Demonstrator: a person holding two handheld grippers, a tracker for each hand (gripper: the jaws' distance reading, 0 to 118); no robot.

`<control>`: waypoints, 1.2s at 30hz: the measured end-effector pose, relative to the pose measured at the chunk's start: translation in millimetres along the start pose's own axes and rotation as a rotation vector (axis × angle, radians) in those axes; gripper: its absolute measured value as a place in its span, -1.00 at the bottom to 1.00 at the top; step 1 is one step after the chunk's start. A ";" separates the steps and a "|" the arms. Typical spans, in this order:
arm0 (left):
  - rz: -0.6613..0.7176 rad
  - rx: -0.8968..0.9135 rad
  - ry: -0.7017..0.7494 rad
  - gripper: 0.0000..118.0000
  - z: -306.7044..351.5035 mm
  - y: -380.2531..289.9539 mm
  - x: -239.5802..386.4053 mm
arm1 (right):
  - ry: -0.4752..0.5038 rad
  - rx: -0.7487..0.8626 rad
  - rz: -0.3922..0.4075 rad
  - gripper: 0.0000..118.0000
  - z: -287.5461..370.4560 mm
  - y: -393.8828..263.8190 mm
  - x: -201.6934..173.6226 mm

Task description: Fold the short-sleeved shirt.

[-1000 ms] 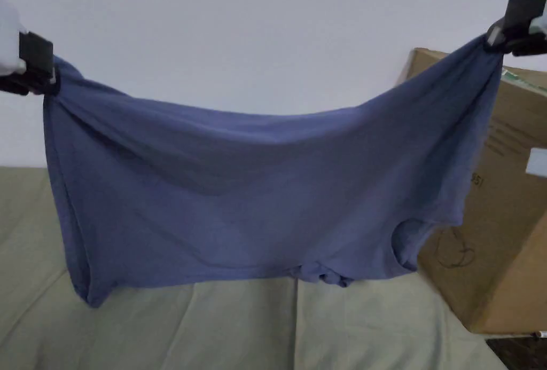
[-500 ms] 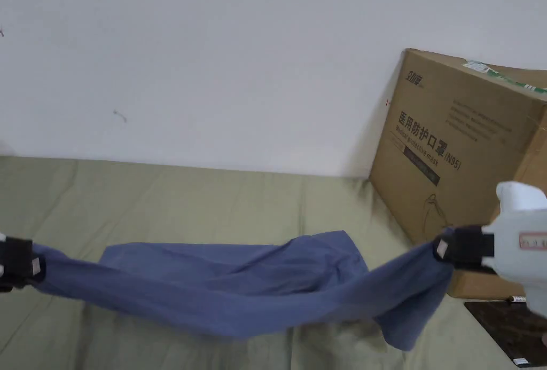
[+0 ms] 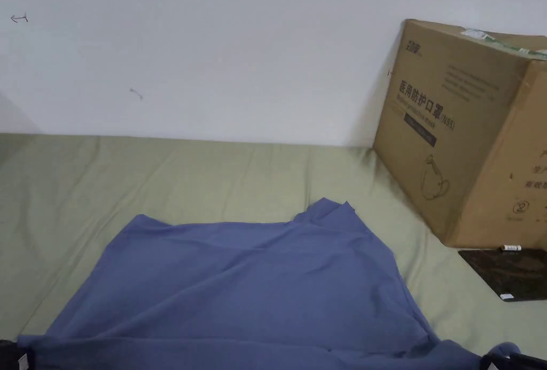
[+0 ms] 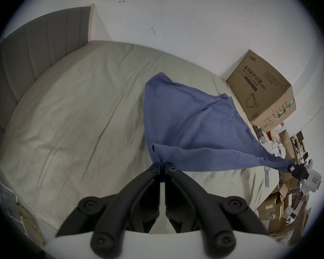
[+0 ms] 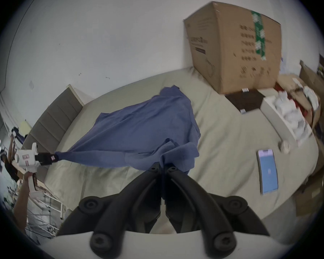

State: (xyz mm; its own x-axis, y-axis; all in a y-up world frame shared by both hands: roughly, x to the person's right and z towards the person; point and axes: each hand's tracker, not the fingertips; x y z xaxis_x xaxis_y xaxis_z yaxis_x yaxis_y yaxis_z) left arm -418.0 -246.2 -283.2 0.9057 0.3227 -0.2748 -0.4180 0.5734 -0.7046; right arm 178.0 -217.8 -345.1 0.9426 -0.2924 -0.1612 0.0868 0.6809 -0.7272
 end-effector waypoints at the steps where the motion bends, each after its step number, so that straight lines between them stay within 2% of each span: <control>1: 0.018 -0.005 0.005 -0.95 1.8 -7.6 -5.0 | -0.012 -0.009 -0.013 -0.98 3.6 -9.0 4.6; 5: 0.137 -0.049 -0.019 -0.95 5.5 -39.6 -21.5 | -0.064 -0.025 -0.070 -0.98 14.9 -40.6 29.8; 8: 0.151 -0.065 -0.014 -0.95 5.2 -63.7 -31.7 | -0.076 -0.050 -0.153 -0.98 23.3 -63.1 40.5; 10: 0.160 -0.085 -0.001 -0.95 5.0 -78.3 -34.4 | -0.076 -0.058 -0.174 -0.98 24.1 -78.1 42.0; 16: 0.237 -0.172 0.100 -0.95 -14.7 -109.7 -53.4 | -0.147 -0.217 -0.167 -0.98 -22.1 -115.4 51.5; 19: 0.191 -0.228 0.198 -0.96 -28.1 -119.4 -65.6 | -0.187 -0.286 -0.155 -0.98 -49.1 -122.7 56.1; 21: 0.269 -0.183 0.118 -0.96 -24.9 -121.5 -77.2 | -0.203 -0.304 -0.157 -0.97 -62.4 -124.7 59.4; 22: 0.306 -0.172 0.116 -0.96 -22.4 -120.5 -79.8 | -0.202 -0.312 -0.168 -0.89 -67.0 -124.3 61.3; 23: 0.331 -0.158 0.102 -0.83 -22.1 -119.8 -87.7 | -0.202 -0.327 -0.188 -0.47 -72.1 -123.5 63.6; 24: 0.353 -0.134 0.083 -0.61 -19.5 -119.0 -90.1 | -0.214 -0.347 -0.225 0.00 -75.0 -123.6 64.5; 25: 0.375 -0.118 0.067 -0.41 -14.2 -116.7 -91.1 | -0.210 -0.374 -0.252 0.28 -77.5 -122.5 66.1; 26: 0.386 -0.100 0.051 -0.27 -4.7 -112.3 -90.0 | -0.172 -0.371 -0.285 0.33 -71.9 -120.1 65.2; 28: 0.391 -0.005 0.052 -0.05 24.3 -106.7 -82.4 | -0.136 -0.300 -0.280 0.33 -47.5 -111.3 58.0; 31: 0.332 0.097 0.069 -0.08 71.5 -105.9 -54.7 | -0.164 -0.223 -0.212 0.33 -5.7 -100.1 44.0; 32: 0.319 0.087 0.078 -0.23 78.3 -108.2 -49.7 | -0.183 -0.218 -0.183 0.31 6.3 -100.2 37.8; 33: 0.312 0.074 0.086 -0.61 79.3 -110.9 -45.3 | -0.198 -0.223 -0.142 0.18 11.6 -103.0 33.8; 34: 0.318 0.077 0.111 -1.00 80.6 -115.1 -40.4 | -0.249 -0.237 -0.115 -0.20 10.3 -107.0 30.0; 35: 0.325 0.024 0.117 -1.00 79.8 -117.8 -37.3 | -0.322 -0.255 -0.129 -1.00 10.2 -115.8 25.2; 36: 0.341 -0.003 0.080 -1.00 78.0 -121.4 -37.1 | -0.326 -0.274 -0.097 -1.00 5.9 -116.0 27.1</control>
State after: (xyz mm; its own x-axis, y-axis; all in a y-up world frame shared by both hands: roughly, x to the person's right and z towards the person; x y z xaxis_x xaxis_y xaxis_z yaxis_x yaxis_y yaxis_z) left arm -406.3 -269.0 -136.4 0.7167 0.4349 -0.5451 -0.6973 0.4407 -0.5652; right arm 195.3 -300.8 -261.2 0.9906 -0.0889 0.1044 0.1333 0.4446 -0.8857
